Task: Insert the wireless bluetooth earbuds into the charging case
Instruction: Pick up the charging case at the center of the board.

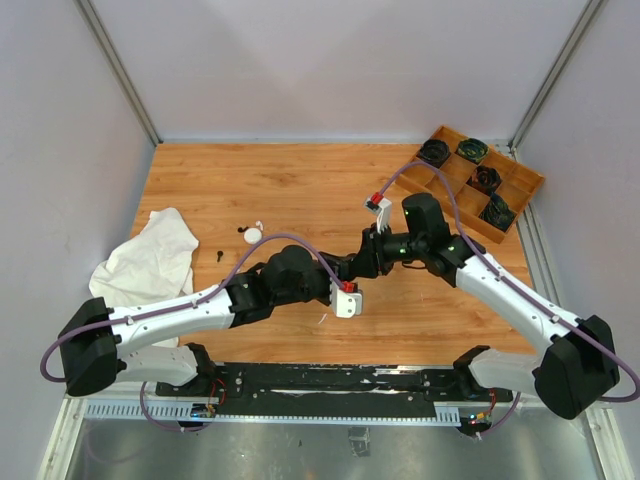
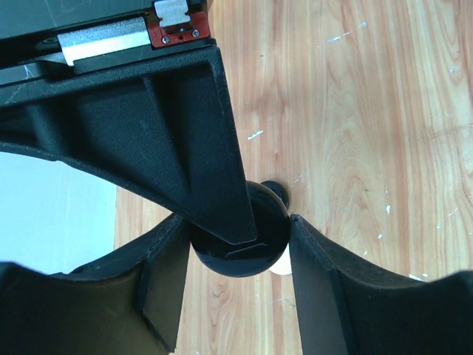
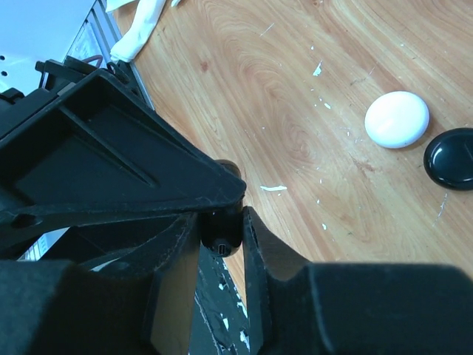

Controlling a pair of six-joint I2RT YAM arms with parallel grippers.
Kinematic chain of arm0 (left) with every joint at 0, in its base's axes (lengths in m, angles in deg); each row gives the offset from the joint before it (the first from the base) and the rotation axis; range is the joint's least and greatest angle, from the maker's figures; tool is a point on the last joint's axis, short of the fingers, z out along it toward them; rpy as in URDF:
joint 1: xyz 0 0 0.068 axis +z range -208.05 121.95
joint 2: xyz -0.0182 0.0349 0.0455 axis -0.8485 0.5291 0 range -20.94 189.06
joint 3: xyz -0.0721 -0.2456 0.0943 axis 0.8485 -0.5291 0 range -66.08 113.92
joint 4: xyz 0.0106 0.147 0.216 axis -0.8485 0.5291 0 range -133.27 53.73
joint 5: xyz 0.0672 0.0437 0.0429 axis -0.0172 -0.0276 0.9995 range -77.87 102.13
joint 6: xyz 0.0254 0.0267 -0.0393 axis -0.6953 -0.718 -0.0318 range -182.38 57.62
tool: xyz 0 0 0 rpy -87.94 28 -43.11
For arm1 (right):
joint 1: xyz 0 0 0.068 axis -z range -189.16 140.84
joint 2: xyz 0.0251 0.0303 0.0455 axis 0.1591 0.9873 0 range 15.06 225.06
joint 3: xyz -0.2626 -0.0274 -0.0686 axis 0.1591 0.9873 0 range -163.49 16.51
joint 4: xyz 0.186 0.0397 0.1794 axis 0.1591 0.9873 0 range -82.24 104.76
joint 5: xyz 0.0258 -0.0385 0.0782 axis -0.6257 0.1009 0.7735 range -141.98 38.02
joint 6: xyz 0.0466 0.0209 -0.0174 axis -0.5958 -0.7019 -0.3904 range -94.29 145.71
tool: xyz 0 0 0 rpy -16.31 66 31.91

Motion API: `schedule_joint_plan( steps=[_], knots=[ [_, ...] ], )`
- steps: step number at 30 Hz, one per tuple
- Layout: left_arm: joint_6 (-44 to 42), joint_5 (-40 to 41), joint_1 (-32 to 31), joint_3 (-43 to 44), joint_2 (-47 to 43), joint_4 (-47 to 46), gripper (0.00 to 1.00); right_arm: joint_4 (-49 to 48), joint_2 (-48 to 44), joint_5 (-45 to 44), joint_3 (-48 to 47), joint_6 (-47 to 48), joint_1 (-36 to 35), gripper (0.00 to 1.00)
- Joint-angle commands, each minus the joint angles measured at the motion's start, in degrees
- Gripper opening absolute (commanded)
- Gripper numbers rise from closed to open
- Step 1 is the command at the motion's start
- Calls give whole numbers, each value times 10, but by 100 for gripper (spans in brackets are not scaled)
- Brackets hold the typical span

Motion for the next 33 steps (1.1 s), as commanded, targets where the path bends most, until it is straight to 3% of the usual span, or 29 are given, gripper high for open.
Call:
schedule_joint_plan(
  steps=[1,5,9,14,19,22,29,33],
  knots=[
    [-4,-8,-8,21,0,-10,45,-15,-2,8,10,5,-8,22],
    [4,-2,-8,13,-4,-17,52,-21,-9,3,11,4,-8,10],
    [23,14,-8,-3,-19,-37,66,-32,-21,-3,16,0,-7,10],
    [68,45,-8,-39,-46,-91,75,-63,-52,-40,35,-18,-1,12],
    [160,94,-8,-71,-69,-146,85,-127,-96,-64,82,-50,19,11],
    [229,129,-7,-95,-81,-190,98,-155,-124,-82,104,-61,27,11],
    [404,185,-5,-120,-86,-257,99,-238,-174,-103,159,-91,29,11],
    [526,125,34,-143,-96,-314,99,-303,-193,-107,194,-112,29,12]
  ],
)
